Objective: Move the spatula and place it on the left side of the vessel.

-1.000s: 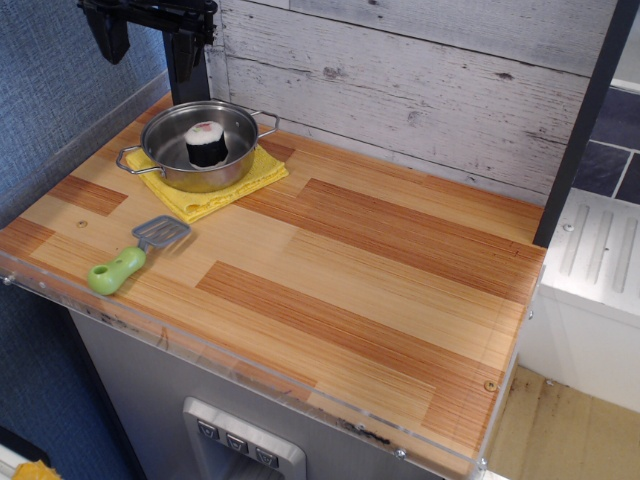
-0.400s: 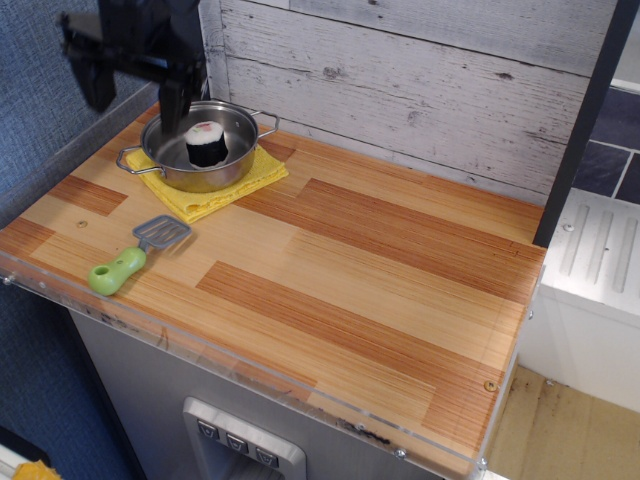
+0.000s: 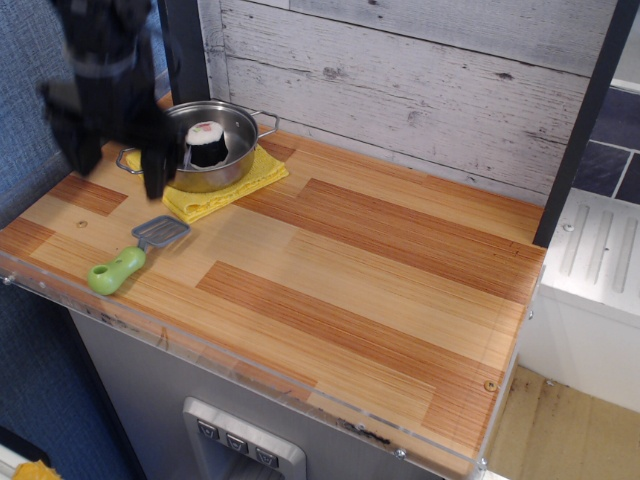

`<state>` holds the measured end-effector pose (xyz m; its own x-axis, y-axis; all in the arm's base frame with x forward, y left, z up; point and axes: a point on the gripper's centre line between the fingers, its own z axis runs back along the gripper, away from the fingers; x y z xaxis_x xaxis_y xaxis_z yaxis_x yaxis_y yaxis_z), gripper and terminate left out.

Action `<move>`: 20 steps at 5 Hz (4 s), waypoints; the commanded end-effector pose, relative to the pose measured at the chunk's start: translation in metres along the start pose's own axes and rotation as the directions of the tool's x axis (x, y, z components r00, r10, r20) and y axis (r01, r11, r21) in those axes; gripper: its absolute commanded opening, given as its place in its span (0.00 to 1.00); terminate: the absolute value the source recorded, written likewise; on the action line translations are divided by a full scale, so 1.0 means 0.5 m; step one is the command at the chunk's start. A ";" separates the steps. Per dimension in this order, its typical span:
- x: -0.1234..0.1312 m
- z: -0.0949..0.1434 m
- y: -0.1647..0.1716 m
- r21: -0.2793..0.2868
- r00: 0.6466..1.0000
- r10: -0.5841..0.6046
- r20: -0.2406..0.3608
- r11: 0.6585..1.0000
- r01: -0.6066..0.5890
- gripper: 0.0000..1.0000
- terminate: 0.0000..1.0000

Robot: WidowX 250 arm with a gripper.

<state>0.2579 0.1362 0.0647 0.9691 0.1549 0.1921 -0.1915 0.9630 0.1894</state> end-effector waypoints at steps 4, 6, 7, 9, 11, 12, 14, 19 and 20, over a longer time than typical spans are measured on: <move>-0.060 -0.097 -0.009 0.045 0.988 -0.141 -0.060 0.989 0.144 1.00 0.00; -0.072 -0.112 -0.004 0.059 0.987 -0.137 -0.082 0.988 0.142 0.00 0.00; -0.066 -0.103 -0.010 0.008 0.990 -0.127 -0.068 0.992 0.127 0.00 0.00; -0.030 -0.053 -0.042 -0.043 0.996 -0.085 -0.013 0.996 0.084 0.00 0.00; 0.024 -0.007 -0.127 -0.073 0.999 -0.033 0.020 0.997 0.034 0.00 0.00; 0.046 0.003 -0.190 -0.091 0.999 -0.044 0.030 0.995 0.047 0.00 0.00; 0.076 0.004 -0.327 -0.081 0.992 -0.122 0.035 0.989 0.124 0.00 0.00; 0.105 -0.019 -0.444 -0.118 0.990 -0.137 0.036 0.983 0.141 0.00 0.00; 0.102 -0.039 -0.469 -0.116 0.985 -0.167 0.048 0.978 0.171 0.00 0.00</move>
<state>0.3575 -0.0746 0.0074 0.9819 -0.0013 0.1893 -0.0198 0.9937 0.1099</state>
